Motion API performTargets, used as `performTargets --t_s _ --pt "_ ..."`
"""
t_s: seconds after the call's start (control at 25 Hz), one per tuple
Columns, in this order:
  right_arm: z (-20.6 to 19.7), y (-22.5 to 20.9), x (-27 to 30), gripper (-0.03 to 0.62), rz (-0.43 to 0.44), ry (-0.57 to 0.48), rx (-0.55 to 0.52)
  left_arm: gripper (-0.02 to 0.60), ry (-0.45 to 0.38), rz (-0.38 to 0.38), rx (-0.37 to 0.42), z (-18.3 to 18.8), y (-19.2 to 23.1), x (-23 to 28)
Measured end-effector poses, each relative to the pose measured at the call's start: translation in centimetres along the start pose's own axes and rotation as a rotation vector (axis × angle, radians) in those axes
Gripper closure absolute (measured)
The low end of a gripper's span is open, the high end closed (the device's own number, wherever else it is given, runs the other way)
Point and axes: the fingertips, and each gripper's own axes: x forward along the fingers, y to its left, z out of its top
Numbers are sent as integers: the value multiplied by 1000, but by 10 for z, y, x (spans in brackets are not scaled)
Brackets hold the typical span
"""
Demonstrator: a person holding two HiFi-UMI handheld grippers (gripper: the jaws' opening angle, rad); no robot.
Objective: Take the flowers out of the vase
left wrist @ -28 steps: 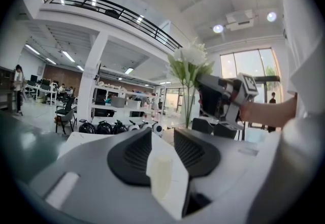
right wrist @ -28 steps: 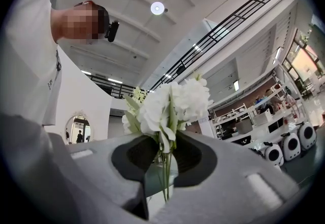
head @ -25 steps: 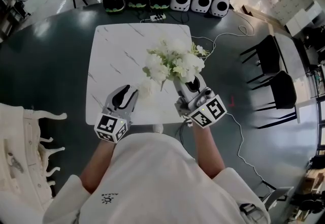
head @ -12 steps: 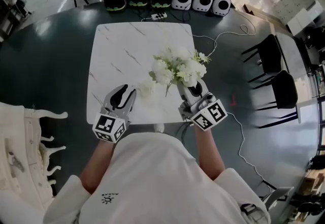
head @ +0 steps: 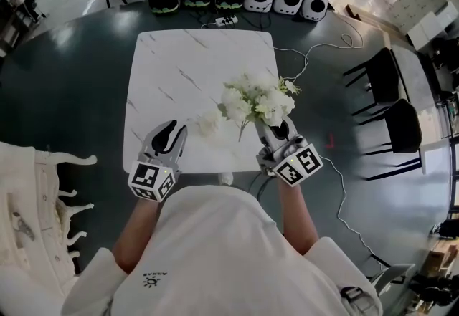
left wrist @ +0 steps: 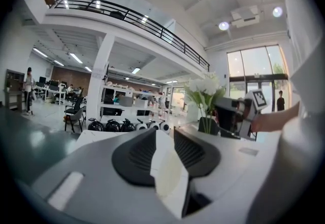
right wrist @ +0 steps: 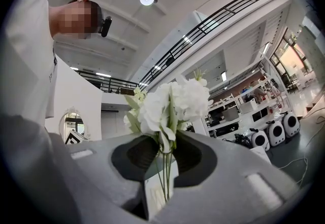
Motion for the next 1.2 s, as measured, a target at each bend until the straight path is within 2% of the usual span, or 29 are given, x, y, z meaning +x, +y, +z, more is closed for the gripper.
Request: performTargets --t_s 0.32,0.84,1.2 --pt "-9 -4 -6 517 -29 18 12 483 14 -1 -11 -5 4 -6" --pt "-10 1 -17 516 -55 32 22 560 10 -1 -17 -4 6 -16" --pt "-8 38 -38 516 -91 11 2 582 3 -35 -12 -11 -4 -52"
